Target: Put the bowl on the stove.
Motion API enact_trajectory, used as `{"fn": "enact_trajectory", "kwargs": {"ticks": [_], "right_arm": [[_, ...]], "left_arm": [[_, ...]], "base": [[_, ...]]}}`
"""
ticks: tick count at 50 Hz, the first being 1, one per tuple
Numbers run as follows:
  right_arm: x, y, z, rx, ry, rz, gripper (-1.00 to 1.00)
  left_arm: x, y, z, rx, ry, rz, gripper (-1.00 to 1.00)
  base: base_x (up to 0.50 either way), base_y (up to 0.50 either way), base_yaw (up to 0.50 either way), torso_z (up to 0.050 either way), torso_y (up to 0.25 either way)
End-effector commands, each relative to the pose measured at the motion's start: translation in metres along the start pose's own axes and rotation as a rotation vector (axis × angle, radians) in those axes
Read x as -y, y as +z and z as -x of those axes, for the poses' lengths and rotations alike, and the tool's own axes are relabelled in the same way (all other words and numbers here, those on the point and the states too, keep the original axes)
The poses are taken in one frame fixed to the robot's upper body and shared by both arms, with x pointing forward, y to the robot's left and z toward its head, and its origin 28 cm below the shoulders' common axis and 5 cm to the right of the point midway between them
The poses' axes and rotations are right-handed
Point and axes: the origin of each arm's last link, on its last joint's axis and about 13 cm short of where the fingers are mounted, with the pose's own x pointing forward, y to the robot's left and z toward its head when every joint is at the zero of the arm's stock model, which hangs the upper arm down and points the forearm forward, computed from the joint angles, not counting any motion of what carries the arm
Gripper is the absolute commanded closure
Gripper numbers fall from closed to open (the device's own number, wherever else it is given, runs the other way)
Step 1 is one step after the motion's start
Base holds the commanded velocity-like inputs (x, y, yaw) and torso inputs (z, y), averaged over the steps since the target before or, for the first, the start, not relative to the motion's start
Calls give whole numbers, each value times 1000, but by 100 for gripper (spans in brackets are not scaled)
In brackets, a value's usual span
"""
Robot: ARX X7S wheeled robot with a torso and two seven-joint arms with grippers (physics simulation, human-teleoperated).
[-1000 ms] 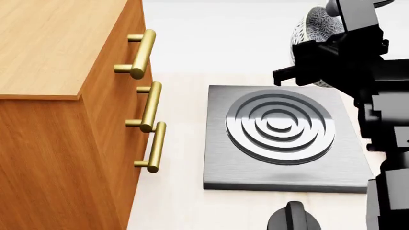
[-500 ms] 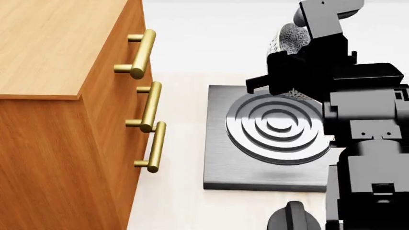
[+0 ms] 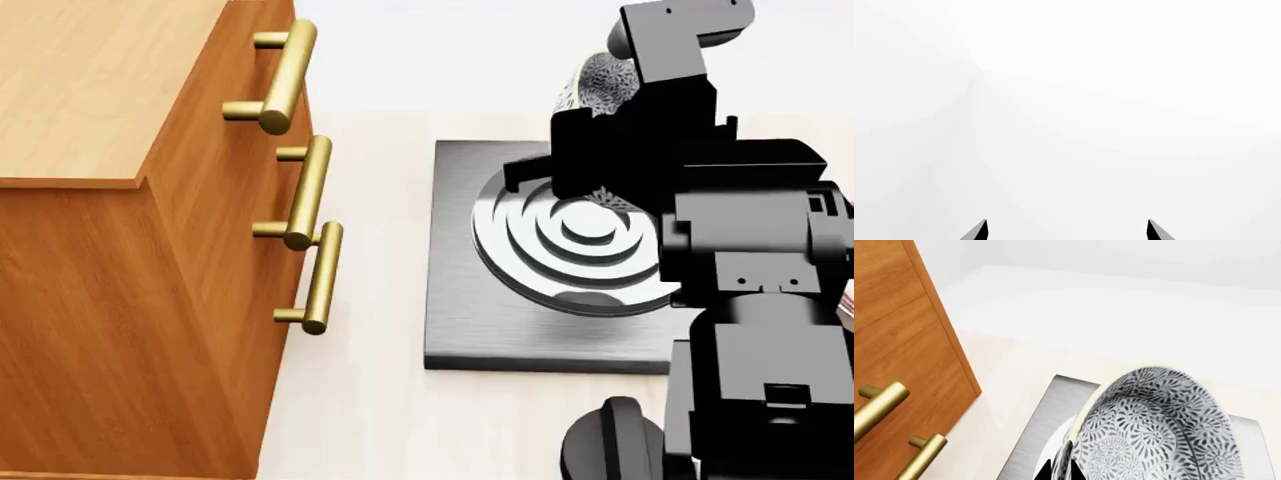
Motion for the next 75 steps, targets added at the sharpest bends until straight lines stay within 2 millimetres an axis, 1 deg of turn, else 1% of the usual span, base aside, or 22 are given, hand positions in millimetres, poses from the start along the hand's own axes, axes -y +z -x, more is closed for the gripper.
{"fn": "enact_trajectory", "kwargs": {"ticks": [1,3,5,7,8,14,27,30,32,44,57,75], "right_arm": [[-7,4,-4,28,36,-12,100],[-8,4,-4,30,39,-12,100],[-8,4,-4,30,40,-10,100],[-8,4,-4,29,42,-8,100],[-8,4,-4,29,42,-8,100],[-8,4,-4,26,42,-10,100],[-9,4,-4,23,48,-9,100],[-9,4,-5,22,49,-8,100],[-9,4,-4,22,50,-9,100],[-11,2,-5,6,34,-20,100],[-15,-4,-7,-64,11,-3,100],[-16,-8,-8,-79,12,-9,100]], "left_arm": [[-1,2,3,17,-9,-20,-100],[0,2,3,24,-22,-49,-100],[0,2,4,23,-28,-42,-100],[-1,1,3,10,-10,9,-100],[-1,2,3,19,-10,-6,-100],[-2,1,3,24,-4,10,-100],[-1,0,4,29,-21,-21,-100],[0,0,4,32,-30,-34,-100],[-1,0,3,24,-11,1,-100],[-2,1,3,35,-1,15,-100],[-2,2,4,40,-3,15,-100],[-2,2,4,39,-5,11,-100]], "base": [[0,0,0,0,0],[0,0,0,0,-202],[0,0,0,0,-250],[0,0,0,0,-250],[0,0,0,0,-113],[0,0,0,0,0],[0,0,0,0,0],[0,0,0,0,-220],[0,0,0,0,-250],[0,0,0,0,0],[0,0,0,0,0],[0,0,0,0,0]]}}
